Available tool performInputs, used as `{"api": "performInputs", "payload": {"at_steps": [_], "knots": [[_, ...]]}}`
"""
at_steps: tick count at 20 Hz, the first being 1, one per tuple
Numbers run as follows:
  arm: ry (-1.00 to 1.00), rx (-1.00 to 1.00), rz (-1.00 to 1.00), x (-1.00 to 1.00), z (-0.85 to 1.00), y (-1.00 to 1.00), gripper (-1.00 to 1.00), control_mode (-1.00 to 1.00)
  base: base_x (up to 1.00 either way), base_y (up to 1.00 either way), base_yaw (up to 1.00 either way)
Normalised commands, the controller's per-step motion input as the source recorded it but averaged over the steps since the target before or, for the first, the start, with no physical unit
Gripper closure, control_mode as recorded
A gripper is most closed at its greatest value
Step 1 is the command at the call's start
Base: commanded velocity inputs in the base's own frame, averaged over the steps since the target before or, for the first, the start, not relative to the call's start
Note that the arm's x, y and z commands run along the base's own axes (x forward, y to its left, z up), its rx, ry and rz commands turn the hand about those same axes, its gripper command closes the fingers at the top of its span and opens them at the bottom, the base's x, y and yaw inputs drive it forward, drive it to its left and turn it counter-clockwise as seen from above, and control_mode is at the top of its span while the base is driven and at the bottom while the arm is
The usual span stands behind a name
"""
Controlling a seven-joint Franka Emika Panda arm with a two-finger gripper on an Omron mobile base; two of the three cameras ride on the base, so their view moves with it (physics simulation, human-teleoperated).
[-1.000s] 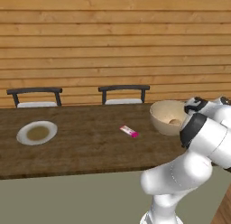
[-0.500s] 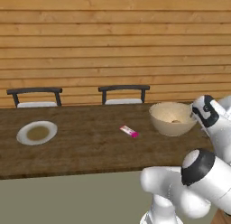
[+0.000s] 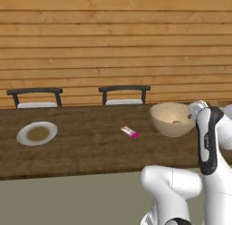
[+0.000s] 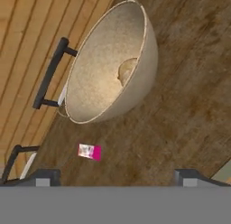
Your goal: Open the cabinet, pick up the bread from the cabinet and place it in the basket. Then move the basket to the dining counter.
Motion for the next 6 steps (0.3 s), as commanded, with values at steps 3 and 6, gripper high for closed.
{"api": "performInputs", "payload": {"at_steps": [3,6], "knots": [[-0.10,-0.08,0.14,-0.81,0.75,0.42,-1.00,-1.00,0.00,0.00,0.00],[-0.07,-0.05,0.10,-0.84,0.75,0.30,-1.00,-1.00,0.00,0.00,0.00]]}}
